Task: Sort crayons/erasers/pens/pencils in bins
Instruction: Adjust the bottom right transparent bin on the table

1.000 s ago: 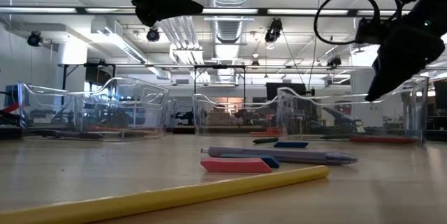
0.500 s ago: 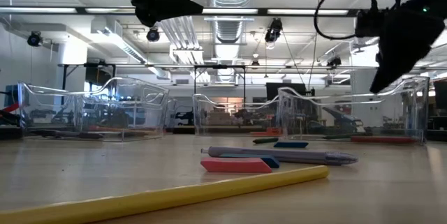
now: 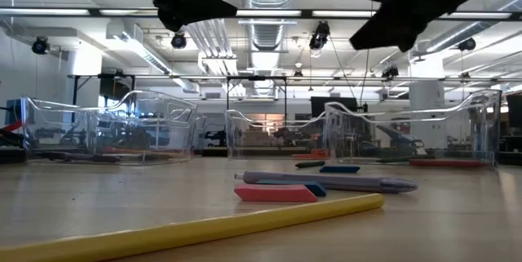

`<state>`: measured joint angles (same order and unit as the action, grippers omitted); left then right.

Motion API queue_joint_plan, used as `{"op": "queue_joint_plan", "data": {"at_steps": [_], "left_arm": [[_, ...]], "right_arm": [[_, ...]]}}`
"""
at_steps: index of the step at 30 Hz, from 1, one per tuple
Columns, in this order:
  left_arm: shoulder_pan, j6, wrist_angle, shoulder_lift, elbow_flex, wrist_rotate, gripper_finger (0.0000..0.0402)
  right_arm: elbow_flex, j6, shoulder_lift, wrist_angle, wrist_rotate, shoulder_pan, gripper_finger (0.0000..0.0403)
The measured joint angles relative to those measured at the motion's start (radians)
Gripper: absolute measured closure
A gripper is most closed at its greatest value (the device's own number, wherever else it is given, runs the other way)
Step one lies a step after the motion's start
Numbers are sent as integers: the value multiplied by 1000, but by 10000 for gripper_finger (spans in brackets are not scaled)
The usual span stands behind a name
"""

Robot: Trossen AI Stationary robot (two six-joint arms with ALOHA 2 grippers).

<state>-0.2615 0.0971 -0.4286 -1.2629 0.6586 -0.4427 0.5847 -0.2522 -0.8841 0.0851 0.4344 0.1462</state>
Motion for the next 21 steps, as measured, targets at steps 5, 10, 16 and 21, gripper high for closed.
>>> {"op": "queue_joint_plan", "data": {"at_steps": [5,10,16,21], "left_arm": [[0,0,0,0,0,0,183],[0,0,0,0,0,0,183],[0,-11,3,0,-1,-4,183],[0,-48,3,0,-4,-10,183]], "right_arm": [[54,60,-112,-7,-75,-108,330],[144,137,-226,8,-209,-200,377],[282,214,-354,91,-234,-267,394],[409,242,-486,246,-253,-309,394]]}}
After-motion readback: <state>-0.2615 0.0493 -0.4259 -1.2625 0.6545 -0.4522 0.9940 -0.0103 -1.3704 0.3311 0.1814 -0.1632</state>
